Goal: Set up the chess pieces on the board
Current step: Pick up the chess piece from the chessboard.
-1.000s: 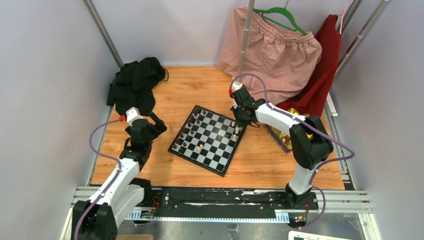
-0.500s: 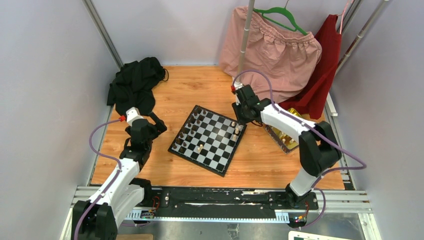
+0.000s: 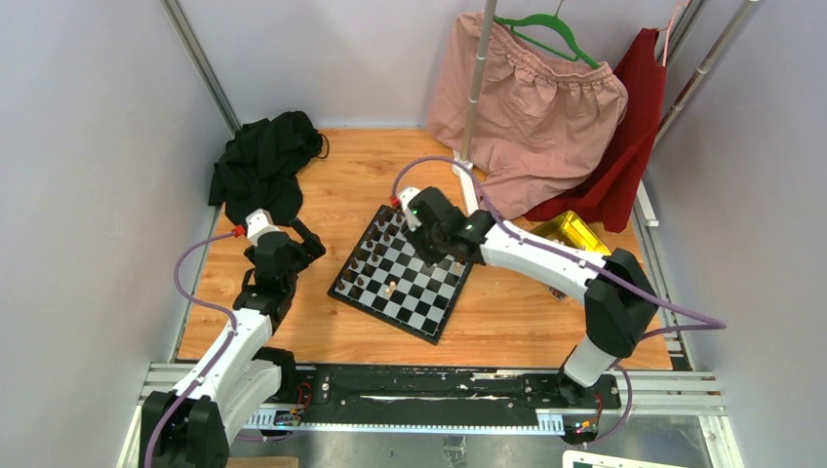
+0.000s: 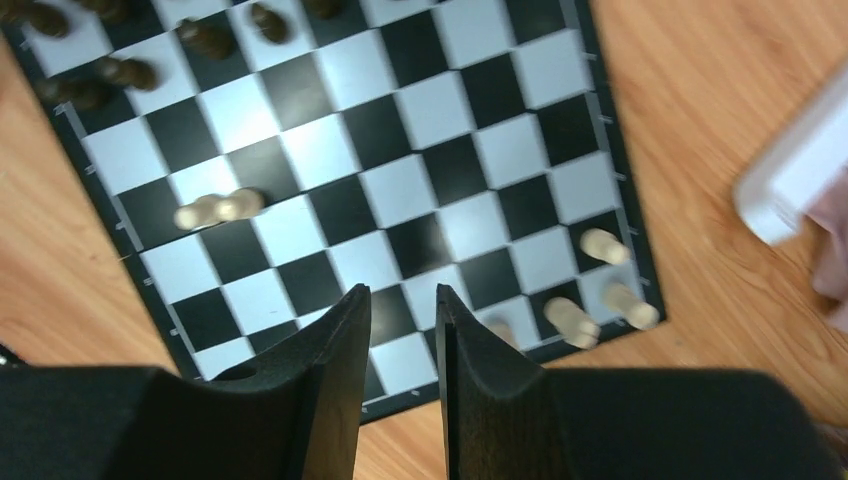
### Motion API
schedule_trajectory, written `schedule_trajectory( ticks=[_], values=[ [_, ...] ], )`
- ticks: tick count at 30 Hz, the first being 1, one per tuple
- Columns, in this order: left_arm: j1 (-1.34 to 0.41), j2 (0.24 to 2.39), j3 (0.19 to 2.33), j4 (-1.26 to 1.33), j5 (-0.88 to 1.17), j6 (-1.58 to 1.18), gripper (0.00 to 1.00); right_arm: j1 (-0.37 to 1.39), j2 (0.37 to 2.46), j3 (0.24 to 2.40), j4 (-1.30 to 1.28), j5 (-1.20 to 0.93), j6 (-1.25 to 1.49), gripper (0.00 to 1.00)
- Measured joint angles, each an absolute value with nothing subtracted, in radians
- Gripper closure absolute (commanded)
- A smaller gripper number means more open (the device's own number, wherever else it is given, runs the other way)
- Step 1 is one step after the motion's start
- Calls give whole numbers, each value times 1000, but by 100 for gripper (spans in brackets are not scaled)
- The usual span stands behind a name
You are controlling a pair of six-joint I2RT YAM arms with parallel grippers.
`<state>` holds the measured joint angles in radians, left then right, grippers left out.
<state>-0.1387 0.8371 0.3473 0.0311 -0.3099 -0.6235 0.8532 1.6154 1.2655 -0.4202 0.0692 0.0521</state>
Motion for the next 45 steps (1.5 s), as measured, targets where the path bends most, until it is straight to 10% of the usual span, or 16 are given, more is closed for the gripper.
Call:
schedule_trajectory(
  ticks=[45],
  values=[
    [-139,816,347,28,-311,-624,0,1024,1883,1412,-422,-60,15,66]
  ],
)
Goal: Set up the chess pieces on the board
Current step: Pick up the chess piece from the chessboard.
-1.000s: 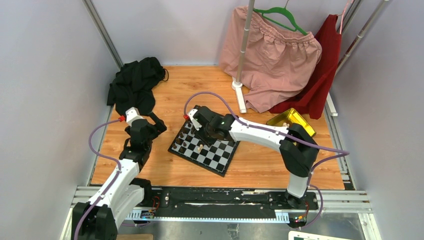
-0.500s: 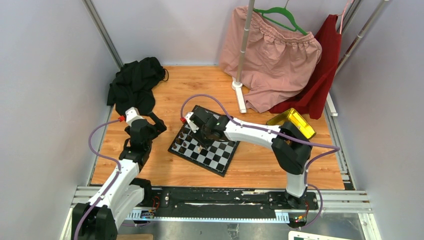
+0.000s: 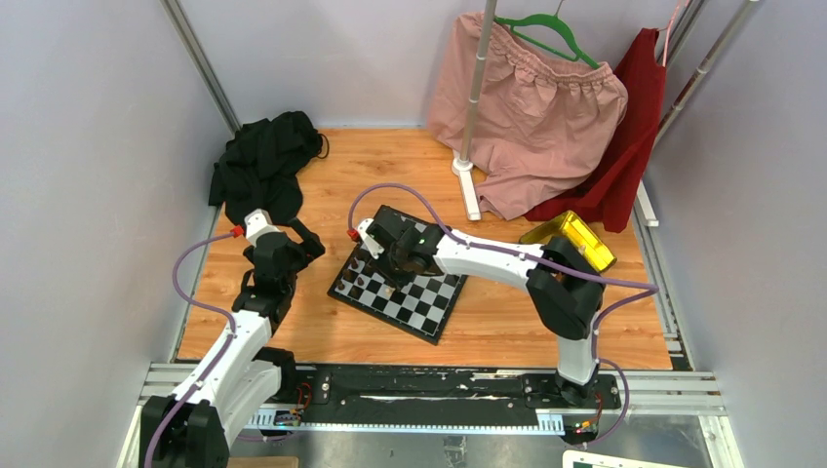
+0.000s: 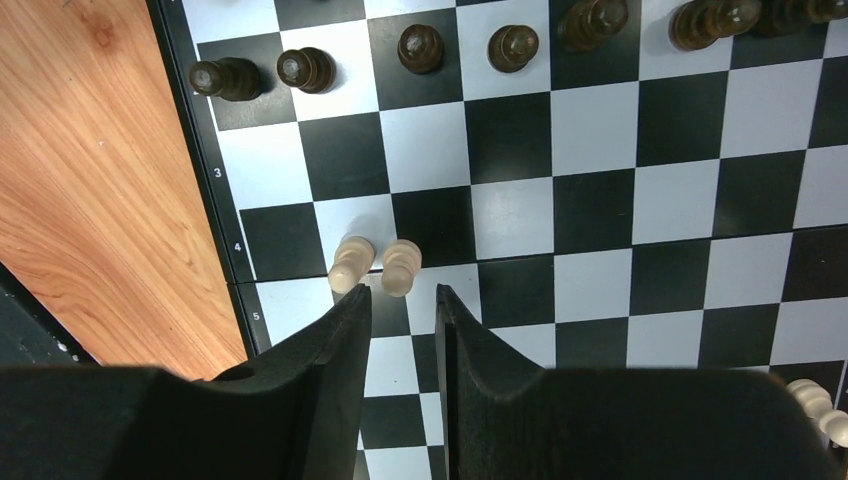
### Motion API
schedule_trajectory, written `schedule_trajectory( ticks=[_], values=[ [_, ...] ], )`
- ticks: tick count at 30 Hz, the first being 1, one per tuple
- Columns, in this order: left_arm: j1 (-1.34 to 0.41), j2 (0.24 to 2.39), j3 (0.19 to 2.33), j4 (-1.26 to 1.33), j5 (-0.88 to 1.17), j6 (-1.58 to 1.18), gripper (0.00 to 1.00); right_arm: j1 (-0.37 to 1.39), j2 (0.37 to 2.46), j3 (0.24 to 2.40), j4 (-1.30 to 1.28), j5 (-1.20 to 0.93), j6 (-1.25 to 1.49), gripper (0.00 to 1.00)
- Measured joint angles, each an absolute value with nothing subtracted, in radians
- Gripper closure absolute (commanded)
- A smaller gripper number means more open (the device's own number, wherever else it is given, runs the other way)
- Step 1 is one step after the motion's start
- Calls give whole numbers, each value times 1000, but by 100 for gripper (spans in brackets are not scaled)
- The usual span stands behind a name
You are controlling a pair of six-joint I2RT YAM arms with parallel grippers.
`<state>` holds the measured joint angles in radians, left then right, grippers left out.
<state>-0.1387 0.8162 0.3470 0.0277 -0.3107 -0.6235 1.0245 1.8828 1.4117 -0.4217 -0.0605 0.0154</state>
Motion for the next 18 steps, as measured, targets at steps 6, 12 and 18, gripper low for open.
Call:
schedule_trajectory(
  ticks=[6,12,18],
  values=[
    [-139,816,347,28,-311,-624,0,1028,1903,1415,-422,-62,15,66],
    [-139,816,345,28,-311,-624,0,1028,1922,1417,-422,-62,15,67],
    [-139,816,345,28,-315,-623,0,1028,1942,1431,-422,-64,14,79]
  ],
)
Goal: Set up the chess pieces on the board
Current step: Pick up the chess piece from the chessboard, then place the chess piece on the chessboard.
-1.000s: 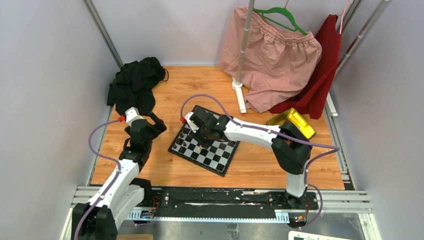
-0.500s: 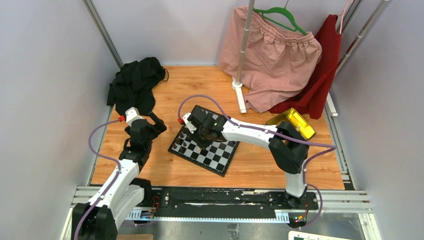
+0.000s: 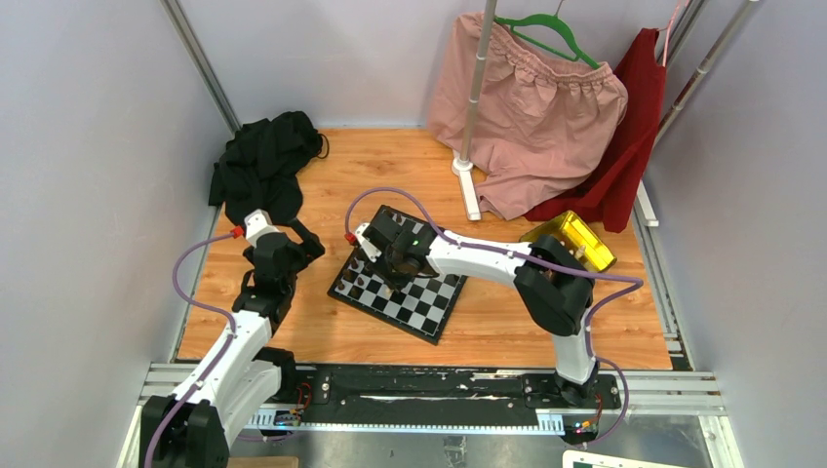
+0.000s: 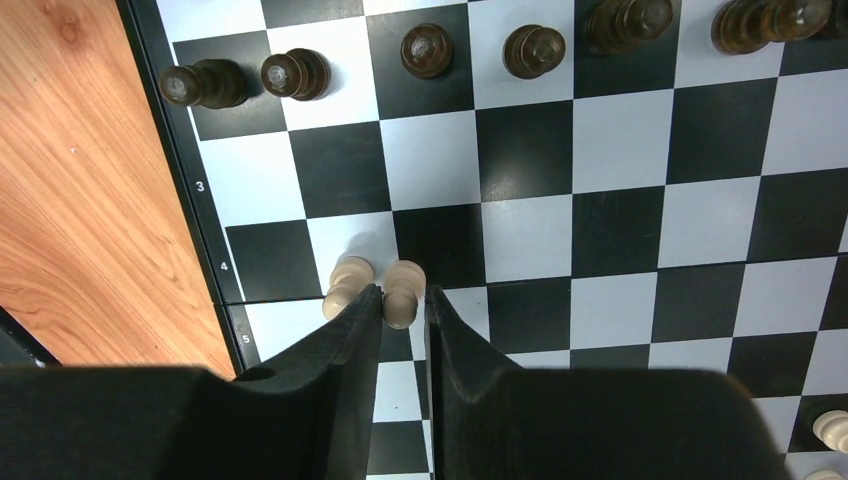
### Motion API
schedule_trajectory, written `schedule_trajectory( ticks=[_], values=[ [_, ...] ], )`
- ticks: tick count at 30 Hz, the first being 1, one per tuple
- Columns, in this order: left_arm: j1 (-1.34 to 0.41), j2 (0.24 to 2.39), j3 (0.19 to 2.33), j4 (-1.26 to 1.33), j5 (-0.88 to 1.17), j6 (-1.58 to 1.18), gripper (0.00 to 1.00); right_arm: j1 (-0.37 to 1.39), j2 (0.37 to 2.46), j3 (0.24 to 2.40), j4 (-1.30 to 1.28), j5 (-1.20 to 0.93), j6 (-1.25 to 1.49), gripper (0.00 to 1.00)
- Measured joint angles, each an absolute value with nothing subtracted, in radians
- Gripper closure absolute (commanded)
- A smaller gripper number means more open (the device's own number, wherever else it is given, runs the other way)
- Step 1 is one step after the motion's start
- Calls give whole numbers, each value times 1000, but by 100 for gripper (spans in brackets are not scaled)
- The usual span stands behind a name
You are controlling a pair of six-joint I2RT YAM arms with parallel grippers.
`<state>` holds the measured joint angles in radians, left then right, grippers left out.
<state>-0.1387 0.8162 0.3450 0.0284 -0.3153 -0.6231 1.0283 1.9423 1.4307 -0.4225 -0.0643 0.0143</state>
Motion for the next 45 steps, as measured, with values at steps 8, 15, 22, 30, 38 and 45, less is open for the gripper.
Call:
schedule_trajectory(
  ticks=[8,15,22,30,38,45],
  values=[
    [-139,817,332,28,-318,-623,0,1028,1944,1434,-421,-70,6,100],
    [-139,817,332,28,-318,-623,0,1028,1942,1433,-421,-52,7,100],
    [-139,816,332,28,-318,-623,0,1019,1888,1393,-420,20,9,100],
    [-139,816,332,28,-318,-623,0,925,1784,1322,-406,89,47,100],
    [-139,816,332,28,-318,-623,0,801,1776,1271,-397,127,97,100],
    [-139,816,332,28,-318,-623,0,763,1776,1261,-393,139,119,100]
  ],
)
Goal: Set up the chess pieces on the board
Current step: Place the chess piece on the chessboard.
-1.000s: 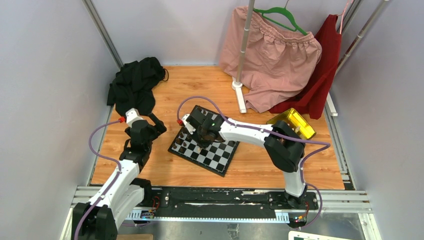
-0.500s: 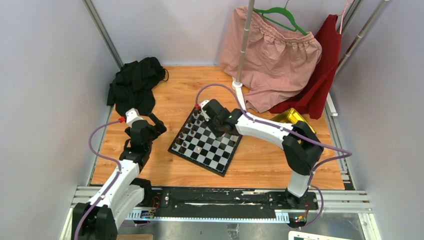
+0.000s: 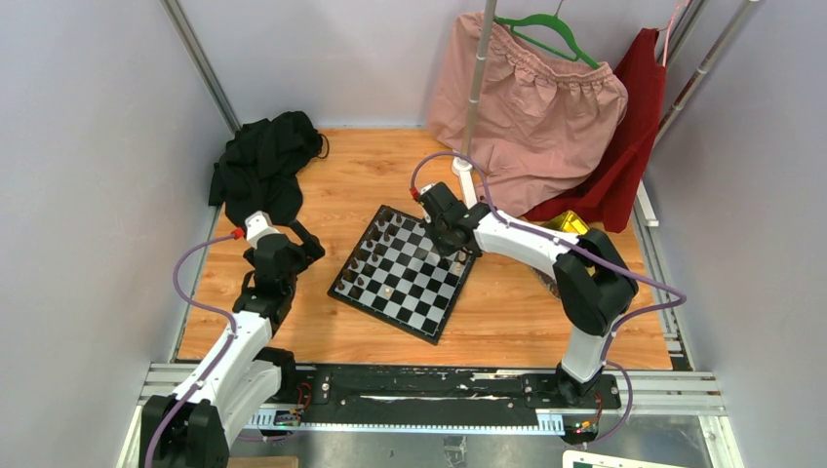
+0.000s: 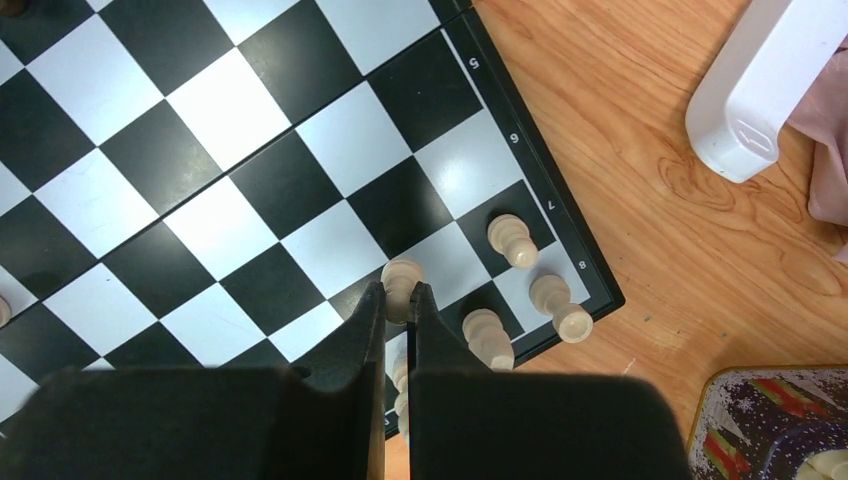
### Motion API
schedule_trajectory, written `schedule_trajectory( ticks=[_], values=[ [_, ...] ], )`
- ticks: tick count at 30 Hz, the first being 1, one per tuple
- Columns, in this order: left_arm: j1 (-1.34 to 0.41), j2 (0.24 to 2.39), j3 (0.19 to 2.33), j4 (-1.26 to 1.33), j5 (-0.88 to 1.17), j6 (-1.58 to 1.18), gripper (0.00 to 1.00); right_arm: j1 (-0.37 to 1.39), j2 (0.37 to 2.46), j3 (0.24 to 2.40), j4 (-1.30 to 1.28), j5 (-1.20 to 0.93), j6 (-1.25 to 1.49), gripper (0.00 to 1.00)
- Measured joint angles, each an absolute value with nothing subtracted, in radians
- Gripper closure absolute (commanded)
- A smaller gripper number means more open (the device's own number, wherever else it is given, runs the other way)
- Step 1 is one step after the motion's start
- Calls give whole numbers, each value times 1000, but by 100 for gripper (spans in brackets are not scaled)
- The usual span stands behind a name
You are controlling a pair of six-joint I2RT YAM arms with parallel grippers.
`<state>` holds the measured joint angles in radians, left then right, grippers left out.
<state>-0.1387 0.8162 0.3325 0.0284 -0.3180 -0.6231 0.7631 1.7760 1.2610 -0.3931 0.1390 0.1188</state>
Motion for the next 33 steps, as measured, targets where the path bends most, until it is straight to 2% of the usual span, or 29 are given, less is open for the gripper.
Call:
schedule_trajectory(
  ticks=[25,31,33],
  values=[
    [-139,824,332,28,-318,-623,0,706,1808,1246,-380,129,140,99],
    [-139,826,332,28,-318,-620,0,704,1808,1246,-377,124,144,79],
    [-139,826,332,28,-318,-620,0,704,1808,1246,-376,122,148,76]
  ],
)
